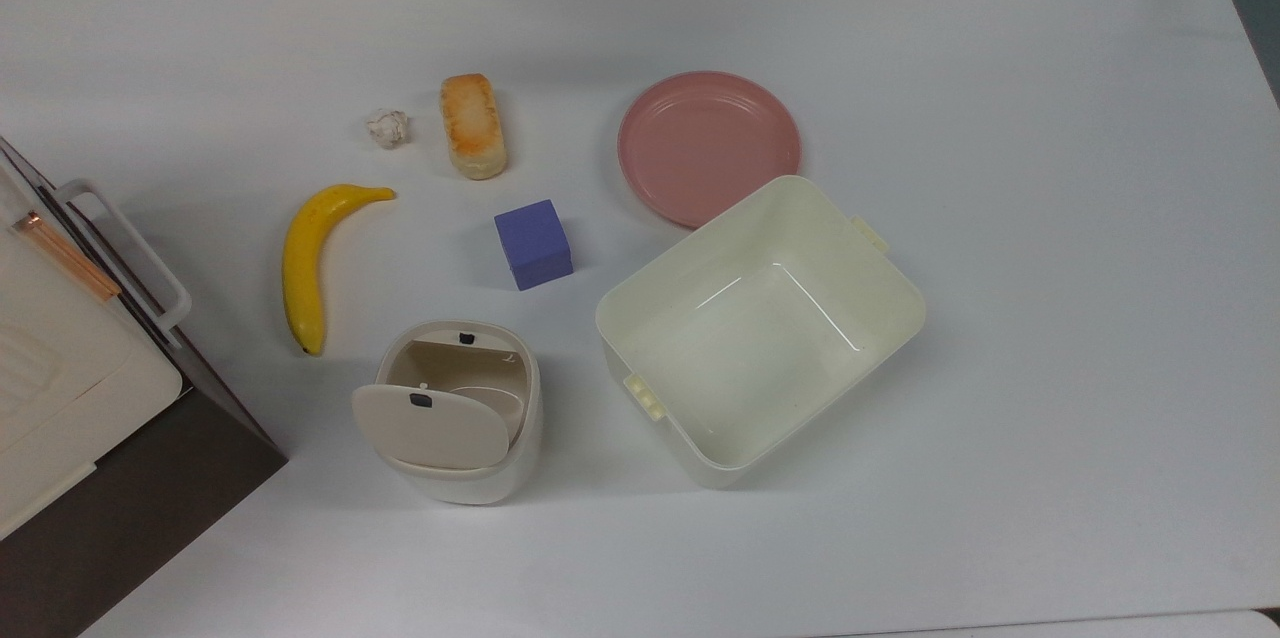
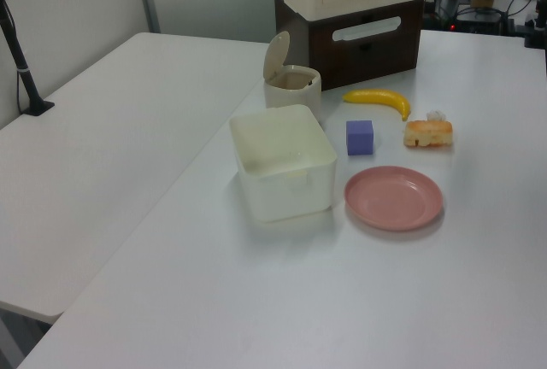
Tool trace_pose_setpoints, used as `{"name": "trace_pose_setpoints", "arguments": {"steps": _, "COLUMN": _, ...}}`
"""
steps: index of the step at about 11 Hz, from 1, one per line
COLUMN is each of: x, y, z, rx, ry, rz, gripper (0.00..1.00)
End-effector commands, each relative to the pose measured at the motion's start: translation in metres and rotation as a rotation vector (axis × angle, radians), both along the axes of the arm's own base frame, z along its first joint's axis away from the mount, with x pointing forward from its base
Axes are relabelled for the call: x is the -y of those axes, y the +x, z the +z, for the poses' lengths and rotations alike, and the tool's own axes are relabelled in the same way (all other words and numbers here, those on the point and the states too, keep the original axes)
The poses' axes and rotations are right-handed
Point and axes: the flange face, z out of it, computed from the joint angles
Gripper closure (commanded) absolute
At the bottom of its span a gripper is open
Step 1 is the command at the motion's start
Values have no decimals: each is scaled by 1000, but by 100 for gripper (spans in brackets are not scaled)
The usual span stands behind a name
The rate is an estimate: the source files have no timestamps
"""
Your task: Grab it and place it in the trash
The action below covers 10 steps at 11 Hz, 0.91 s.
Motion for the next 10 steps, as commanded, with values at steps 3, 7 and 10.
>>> {"name": "trace_pose_setpoints", "arguments": {"steps": 3, "x": -2, "y": -5, "z": 6, "rx": -14, "ry": -13, "rz": 18, "gripper": 0}}
{"name": "trace_pose_setpoints", "arguments": {"steps": 7, "x": -2, "y": 6, "z": -2, "rx": 27, "ry": -8, "rz": 12, "gripper": 0}}
{"name": "trace_pose_setpoints", "arguments": {"steps": 10, "x": -2, "y": 7, "z": 0, "rx": 42, "ry": -6, "rz": -7, "gripper": 0}}
